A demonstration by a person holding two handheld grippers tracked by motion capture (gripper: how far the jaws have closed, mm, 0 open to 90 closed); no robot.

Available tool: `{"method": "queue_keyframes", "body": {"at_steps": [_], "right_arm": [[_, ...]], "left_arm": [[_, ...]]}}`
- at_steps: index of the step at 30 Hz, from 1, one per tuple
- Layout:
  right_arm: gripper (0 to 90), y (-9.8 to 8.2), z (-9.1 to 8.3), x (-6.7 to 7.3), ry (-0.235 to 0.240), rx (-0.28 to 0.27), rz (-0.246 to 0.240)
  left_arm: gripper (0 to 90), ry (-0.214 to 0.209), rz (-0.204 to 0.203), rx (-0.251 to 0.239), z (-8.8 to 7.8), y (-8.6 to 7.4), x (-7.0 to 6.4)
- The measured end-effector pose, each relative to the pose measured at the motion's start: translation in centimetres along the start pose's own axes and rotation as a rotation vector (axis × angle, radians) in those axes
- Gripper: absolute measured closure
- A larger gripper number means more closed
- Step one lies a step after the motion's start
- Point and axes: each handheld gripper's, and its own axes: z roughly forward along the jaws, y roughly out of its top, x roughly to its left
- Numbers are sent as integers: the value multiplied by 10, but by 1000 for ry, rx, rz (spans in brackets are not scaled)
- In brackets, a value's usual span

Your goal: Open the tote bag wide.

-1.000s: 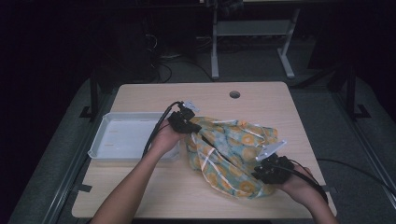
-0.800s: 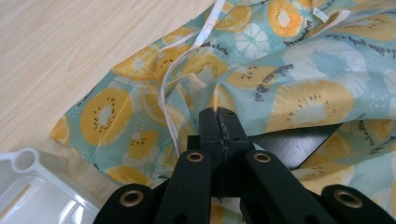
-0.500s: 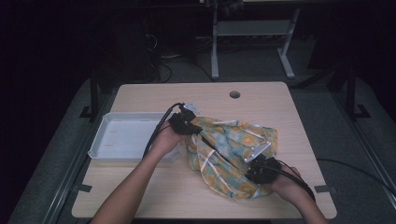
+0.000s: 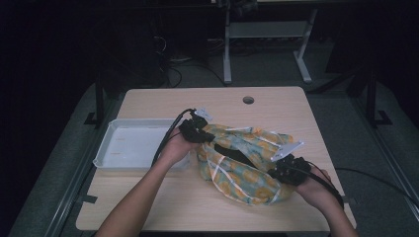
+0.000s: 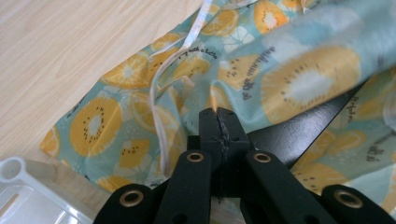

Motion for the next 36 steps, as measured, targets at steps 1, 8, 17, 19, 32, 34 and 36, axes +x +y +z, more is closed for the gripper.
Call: {"method": "queue_keyframes", "body": {"at_steps": [1, 8, 17, 19, 32, 34, 36], "right_arm": [[894, 1, -2, -2, -2, -5, 11], [892, 5, -5, -25, -58, 7, 82], [894, 4, 7, -48, -118, 10, 179], [894, 2, 12, -53, -121, 16, 194], [894, 3, 37, -61, -71, 82, 193], [894, 2, 40, -57, -51, 100, 173], [894, 1, 42, -52, -31, 110, 147]], "left_arm": [[900, 1, 2, -1, 0, 0, 0], [900, 22, 0, 20, 7, 1, 4], [900, 59, 9, 60, 24, 4, 3], [900, 67, 12, 79, 29, 4, 3], [900, 78, 59, 179, 58, 1, -6], [900, 65, 68, 190, 59, 1, -9], [900, 61, 81, 206, 58, 2, -12]]}}
